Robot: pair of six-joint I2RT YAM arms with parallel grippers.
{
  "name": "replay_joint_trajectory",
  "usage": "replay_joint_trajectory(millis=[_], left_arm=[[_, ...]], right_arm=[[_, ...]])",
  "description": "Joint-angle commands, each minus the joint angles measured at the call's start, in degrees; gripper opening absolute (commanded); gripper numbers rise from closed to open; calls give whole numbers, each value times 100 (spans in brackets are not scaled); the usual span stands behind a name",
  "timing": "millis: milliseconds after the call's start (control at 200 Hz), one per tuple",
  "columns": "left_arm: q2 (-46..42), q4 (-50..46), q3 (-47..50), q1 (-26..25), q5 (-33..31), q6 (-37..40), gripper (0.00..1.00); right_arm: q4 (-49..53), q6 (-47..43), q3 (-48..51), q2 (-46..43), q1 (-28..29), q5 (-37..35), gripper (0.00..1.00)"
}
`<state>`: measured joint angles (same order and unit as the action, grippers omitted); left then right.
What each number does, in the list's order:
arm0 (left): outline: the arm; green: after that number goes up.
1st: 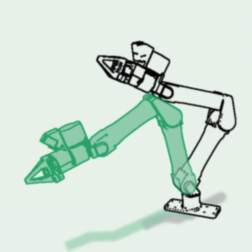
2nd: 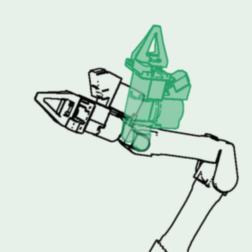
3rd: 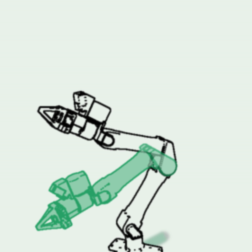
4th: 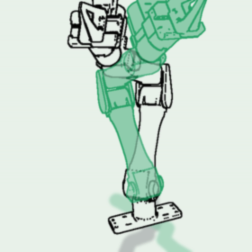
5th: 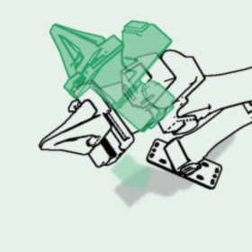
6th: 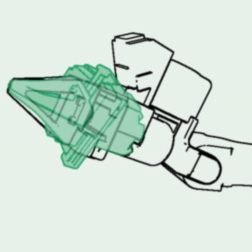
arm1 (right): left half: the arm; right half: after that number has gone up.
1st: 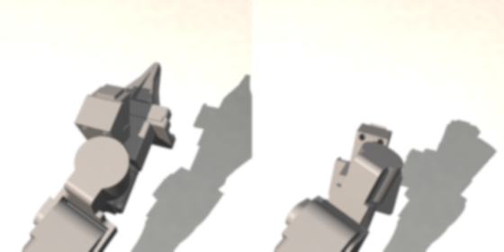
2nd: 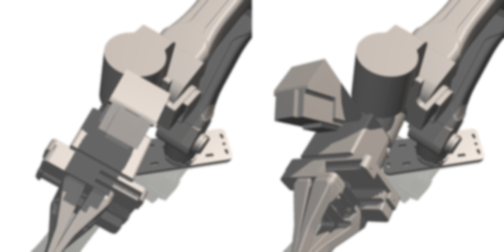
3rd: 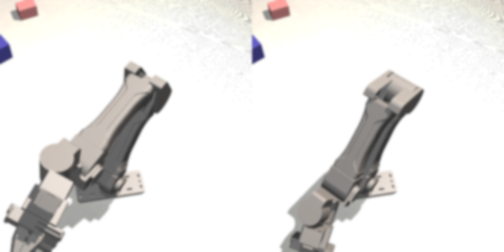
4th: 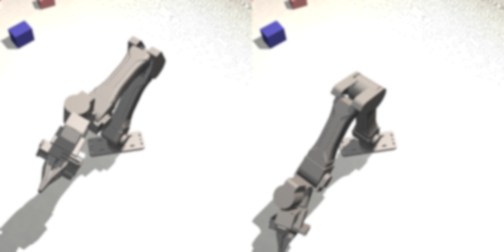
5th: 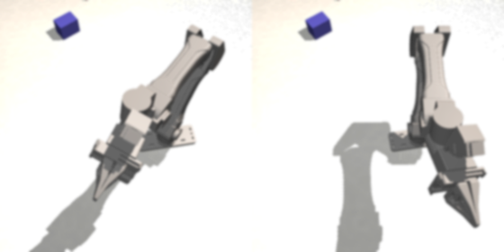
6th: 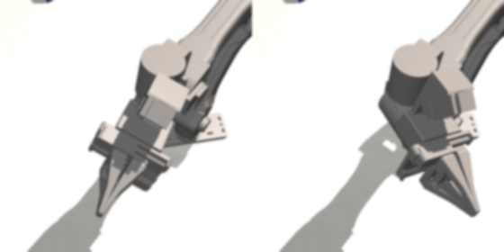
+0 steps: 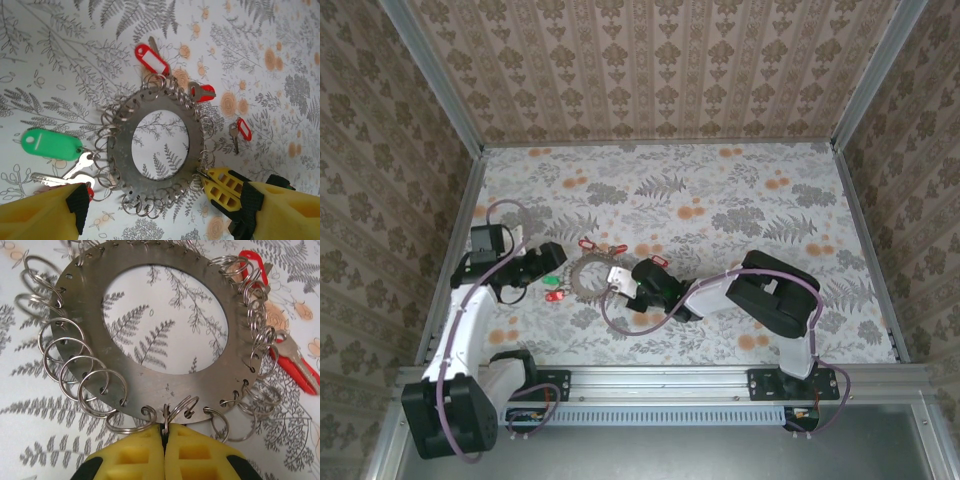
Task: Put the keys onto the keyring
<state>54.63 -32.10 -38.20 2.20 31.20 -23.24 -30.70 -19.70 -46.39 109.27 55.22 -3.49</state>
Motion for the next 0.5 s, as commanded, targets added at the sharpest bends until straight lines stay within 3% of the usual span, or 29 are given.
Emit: replay_joint_trajectory(millis=[0, 165, 225, 270, 310, 495], left_arm=[[-504, 600, 216, -295, -115, 402, 83], [-1312, 1883, 962, -1320, -544, 1795, 84], [-1507, 2333, 1222, -1628, -818, 2110, 84], [-1568, 2547, 1315, -1704, -997, 2123, 82], [-1557, 2636, 1349, -1705, -1106, 2084, 81], [-1261, 2422, 1217, -1699, -1104, 2240, 79]], right_arm=[[-171, -138, 192, -348, -50, -57, 5], [-371, -205, 473, -450, -202, 121, 2], [-434, -178, 553, -481, -260, 145, 12], [-447, -125, 602, -514, -315, 221, 25], [-393, -90, 622, -534, -369, 322, 28], [-443, 65, 799, -486, -497, 411, 24]])
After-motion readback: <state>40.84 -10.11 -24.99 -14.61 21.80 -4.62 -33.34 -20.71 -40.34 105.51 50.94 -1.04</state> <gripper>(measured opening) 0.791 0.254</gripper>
